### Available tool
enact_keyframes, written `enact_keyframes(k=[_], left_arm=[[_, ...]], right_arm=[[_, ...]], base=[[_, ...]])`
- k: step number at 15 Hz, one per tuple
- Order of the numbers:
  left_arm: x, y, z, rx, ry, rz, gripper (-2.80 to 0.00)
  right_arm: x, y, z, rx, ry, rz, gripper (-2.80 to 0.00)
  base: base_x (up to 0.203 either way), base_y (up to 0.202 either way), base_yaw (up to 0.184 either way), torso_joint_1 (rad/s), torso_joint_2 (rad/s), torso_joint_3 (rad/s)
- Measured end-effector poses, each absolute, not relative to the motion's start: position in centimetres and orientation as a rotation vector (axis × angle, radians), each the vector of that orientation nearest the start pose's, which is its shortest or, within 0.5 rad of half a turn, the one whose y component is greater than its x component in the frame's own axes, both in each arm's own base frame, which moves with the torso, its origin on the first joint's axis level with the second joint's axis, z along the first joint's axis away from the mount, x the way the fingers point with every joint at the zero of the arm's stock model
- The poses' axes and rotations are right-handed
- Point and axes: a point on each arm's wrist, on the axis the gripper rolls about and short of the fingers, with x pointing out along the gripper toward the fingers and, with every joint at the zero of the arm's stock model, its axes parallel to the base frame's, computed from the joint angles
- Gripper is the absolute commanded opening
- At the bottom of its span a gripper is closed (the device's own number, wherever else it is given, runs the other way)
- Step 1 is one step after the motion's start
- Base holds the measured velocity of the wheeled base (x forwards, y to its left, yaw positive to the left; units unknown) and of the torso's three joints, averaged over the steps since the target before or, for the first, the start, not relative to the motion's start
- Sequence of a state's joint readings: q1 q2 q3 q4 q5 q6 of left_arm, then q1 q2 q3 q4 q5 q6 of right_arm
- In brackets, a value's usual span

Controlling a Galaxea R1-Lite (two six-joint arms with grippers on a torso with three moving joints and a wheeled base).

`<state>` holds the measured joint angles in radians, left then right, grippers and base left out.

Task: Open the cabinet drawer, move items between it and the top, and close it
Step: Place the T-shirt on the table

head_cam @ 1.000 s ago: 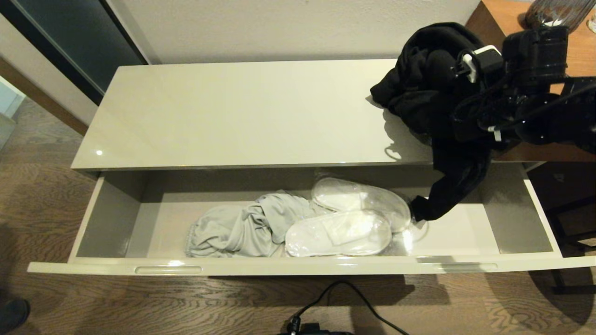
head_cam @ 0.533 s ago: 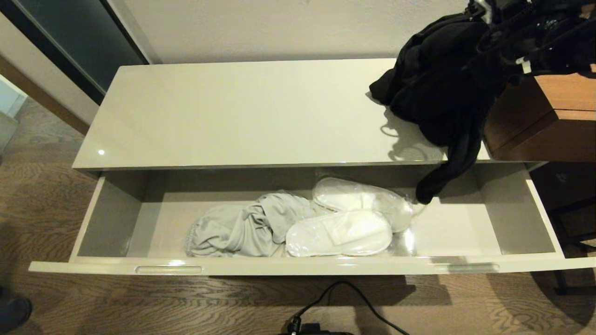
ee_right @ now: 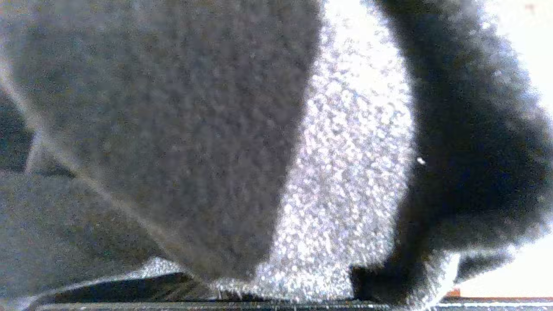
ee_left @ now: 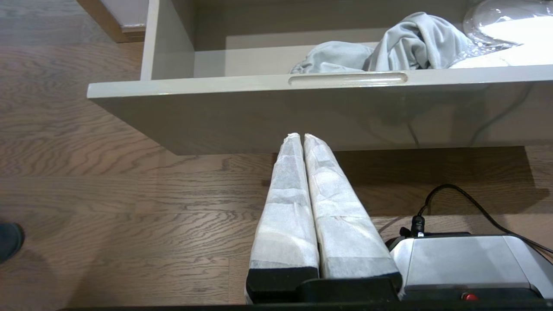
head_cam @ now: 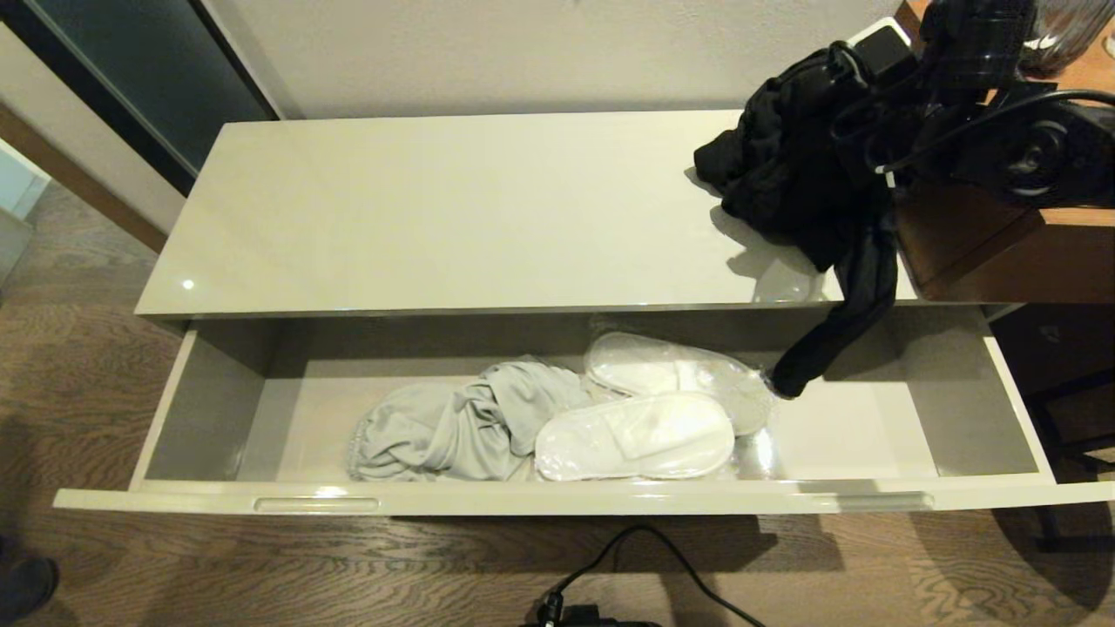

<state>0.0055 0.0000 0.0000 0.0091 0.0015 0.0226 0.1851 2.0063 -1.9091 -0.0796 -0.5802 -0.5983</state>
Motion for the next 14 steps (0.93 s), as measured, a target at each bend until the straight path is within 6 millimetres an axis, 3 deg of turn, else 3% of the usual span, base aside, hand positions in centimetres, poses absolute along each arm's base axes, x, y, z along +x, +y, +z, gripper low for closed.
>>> enact_keyframes(k=[2,3,8,11,14], left_arm=[[-2.3,0.0,7.5,0.023,0.009,0.007,-2.80],[-2.3,0.0,7.5,0.023,0.009,0.007,-2.80],[-2.3,0.0,7.5,0.023,0.009,0.007,-2.80],[-2.3,0.0,7.5,0.023,0.009,0.006,-2.80],[-2.3,0.0,7.5,0.023,0.009,0.006,-2.80]], right_arm=[[41.9,6.3,30.2,-0.622,0.187,-0.365,-2.80],[42.7,6.3,29.0,-0.633,0.214,-0.358,0.00],[43.4,6.4,27.3,-0.643,0.244,-0.359,0.00],[43.4,6.5,27.6,-0.641,0.212,-0.362,0.00],[41.2,7.1,29.3,-0.653,0.200,-0.332,0.00]], base=[[0.000,0.000,0.000,0.000,0.00,0.000],[0.000,0.000,0.000,0.000,0.00,0.000],[0.000,0.000,0.000,0.000,0.00,0.000],[0.000,0.000,0.000,0.000,0.00,0.000],[0.000,0.000,0.000,0.000,0.00,0.000]])
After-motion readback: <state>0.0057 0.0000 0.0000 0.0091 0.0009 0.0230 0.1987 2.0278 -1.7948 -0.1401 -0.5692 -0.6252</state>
